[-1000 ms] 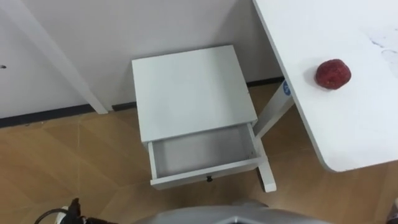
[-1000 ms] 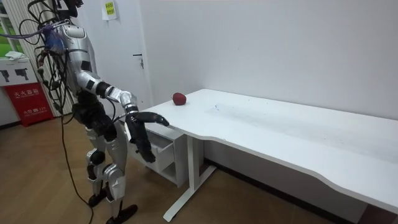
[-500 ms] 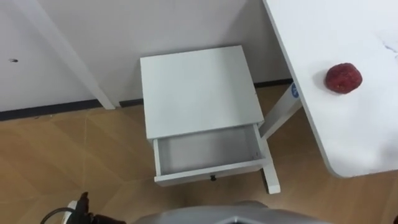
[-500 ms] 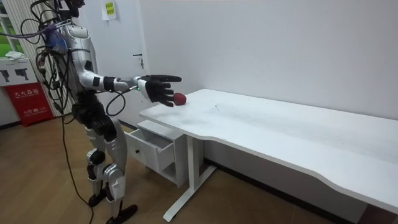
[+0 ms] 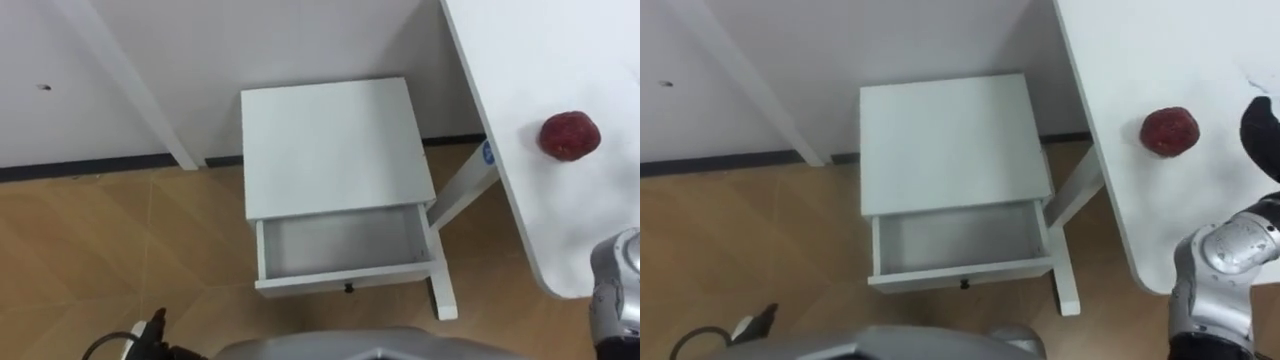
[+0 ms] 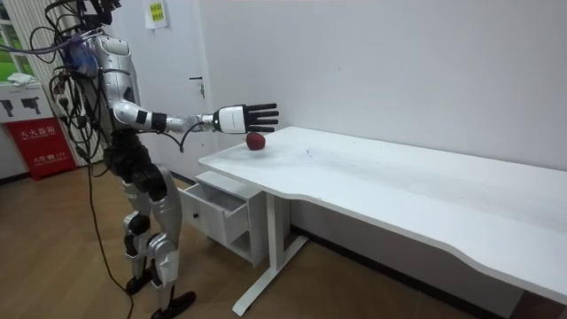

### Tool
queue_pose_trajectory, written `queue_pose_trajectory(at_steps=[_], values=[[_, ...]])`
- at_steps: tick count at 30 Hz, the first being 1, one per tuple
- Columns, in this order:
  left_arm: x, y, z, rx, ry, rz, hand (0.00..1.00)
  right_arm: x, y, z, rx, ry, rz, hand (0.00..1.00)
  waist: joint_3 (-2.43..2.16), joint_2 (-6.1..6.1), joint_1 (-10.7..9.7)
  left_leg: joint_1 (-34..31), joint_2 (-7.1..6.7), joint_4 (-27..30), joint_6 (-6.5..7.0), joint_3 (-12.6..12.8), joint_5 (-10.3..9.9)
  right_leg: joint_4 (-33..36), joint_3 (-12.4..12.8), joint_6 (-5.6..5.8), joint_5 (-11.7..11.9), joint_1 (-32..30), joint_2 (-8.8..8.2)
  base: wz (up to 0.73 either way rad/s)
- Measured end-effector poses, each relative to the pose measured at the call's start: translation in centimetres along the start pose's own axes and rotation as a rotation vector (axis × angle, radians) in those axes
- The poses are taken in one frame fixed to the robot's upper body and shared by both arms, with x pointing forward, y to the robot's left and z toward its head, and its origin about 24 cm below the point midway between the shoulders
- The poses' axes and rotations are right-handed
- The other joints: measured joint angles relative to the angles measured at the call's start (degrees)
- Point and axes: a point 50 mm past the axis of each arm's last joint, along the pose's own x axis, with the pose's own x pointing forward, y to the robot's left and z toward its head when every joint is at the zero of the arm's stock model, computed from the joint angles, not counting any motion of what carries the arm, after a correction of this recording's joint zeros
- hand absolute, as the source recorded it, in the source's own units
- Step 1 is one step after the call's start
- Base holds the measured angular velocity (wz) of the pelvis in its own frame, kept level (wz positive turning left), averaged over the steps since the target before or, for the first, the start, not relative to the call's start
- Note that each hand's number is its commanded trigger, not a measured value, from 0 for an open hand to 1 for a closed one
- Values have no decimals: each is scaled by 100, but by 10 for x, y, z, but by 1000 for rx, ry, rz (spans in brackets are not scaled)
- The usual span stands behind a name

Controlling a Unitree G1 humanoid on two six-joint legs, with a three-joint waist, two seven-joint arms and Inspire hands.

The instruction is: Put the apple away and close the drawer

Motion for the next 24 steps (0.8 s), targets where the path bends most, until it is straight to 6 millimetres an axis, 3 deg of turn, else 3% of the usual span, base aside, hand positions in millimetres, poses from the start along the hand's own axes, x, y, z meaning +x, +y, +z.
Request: queue_pose_trajectory(at_steps=[9,24], values=[[-1,2,-4,4,7,5,0,-4,9,0,-38,-18,104,0,-18,-57,60,63,-1,6,0,-1,0,-27,0,0,0,78,0,0],[-2,1,-8,8,26,0,0,-6,14,-6,-98,3,221,0,-25,-2,47,64,-1,-4,0,-13,0,-26,-9,0,0,96,0,0]])
